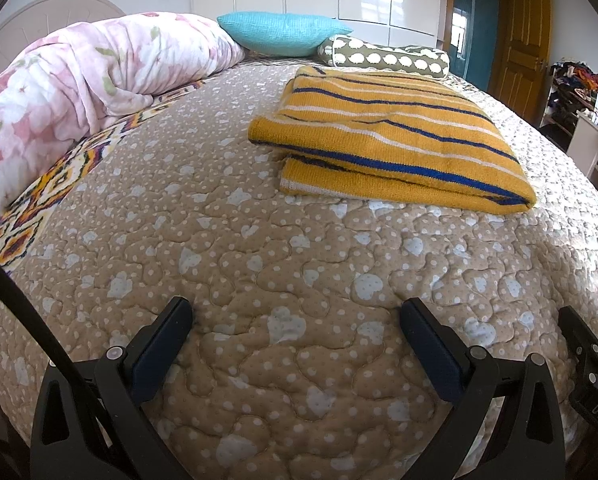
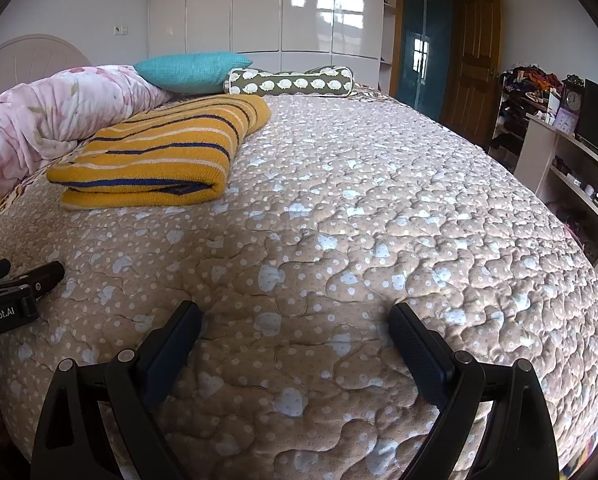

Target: Fold small clothes

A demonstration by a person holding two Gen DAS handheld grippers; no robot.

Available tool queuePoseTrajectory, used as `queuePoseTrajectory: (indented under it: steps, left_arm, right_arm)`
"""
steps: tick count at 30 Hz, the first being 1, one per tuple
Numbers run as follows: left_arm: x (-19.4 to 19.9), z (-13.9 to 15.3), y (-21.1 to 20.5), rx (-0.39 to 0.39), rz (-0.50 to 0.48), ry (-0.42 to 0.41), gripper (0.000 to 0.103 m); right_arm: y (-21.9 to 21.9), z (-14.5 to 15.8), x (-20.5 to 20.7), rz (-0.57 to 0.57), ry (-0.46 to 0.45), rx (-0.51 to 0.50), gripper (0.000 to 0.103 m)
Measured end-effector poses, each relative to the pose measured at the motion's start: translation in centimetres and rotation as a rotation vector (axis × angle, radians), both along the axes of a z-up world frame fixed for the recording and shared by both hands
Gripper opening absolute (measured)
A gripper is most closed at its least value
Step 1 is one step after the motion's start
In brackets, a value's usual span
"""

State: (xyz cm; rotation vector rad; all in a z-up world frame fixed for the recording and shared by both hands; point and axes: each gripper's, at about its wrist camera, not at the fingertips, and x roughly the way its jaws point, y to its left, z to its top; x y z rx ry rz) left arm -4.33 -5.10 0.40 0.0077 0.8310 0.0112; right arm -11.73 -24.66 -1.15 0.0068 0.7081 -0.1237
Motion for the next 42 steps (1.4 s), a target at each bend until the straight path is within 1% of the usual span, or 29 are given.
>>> queuePoseTrajectory:
  steps: [5,10,13,16,18,19,22,25,28,33,38,40,42]
  left_arm:
    - [0.5,0.3,-0.4,0.016,0.026,0.034,0.103]
    - [1.4,0.5,-0.2,-0.003,0.037,0.079,0.103]
    - [1.6,0.4,-0.1,-0.011,0.034,0.09,0.103]
    - [1.4,0.3,-0.2,-0.001,0.03,0.066,0.103]
    - [1.4,0.2,-0.3,0.003,0.03,0.056,0.103]
    - [1.5,0.2,-0.3,0.003,0.029,0.058,0.103]
    - [1.3,0.1,-0.3,-0.001,0.03,0.061,0.103]
    - [1.2,0.2,-0.3,-0.006,0.027,0.058,0.103]
    - [-0.3,0.9,-0.6,-0.003,0.047,0.042,0.103]
    - [-2.6,3.8,-0.9,0.005,0.07,-0.048,0.103]
    - [-4.2,6.4,-1.1,0.039,0.065,-0.11,0.103]
    - [-4.6,7.0,-1.1,0.05,0.053,-0.117,0.103]
    - [-4.8,7.1,-1.2,0.05,0.046,-0.106,0.103]
  right_arm:
    - [-0.1,0.0,0.1,-0.001,-0.001,0.0,0.097]
    - [-0.3,0.0,0.2,0.0,0.007,0.005,0.097]
    - [-0.3,0.1,0.2,0.004,0.021,0.014,0.097]
    - [-1.2,0.3,0.6,0.022,0.032,0.054,0.098]
    - [-1.4,0.4,0.5,0.045,0.035,0.078,0.103]
    - [-1.4,0.4,0.4,0.062,0.037,0.094,0.103]
    - [-1.8,0.6,0.0,0.092,0.012,0.145,0.103]
    - [-2.2,0.8,-0.2,0.073,0.0,0.187,0.103]
    - [-2.2,1.3,0.1,0.048,0.02,0.212,0.103]
    - [-1.2,2.2,0.0,0.086,0.037,0.192,0.103]
    - [-0.5,3.6,-0.7,0.076,0.012,0.139,0.103]
    - [-0.3,4.3,-0.8,0.066,-0.003,0.11,0.103]
    - [-0.2,4.6,-0.9,0.063,-0.005,0.094,0.103]
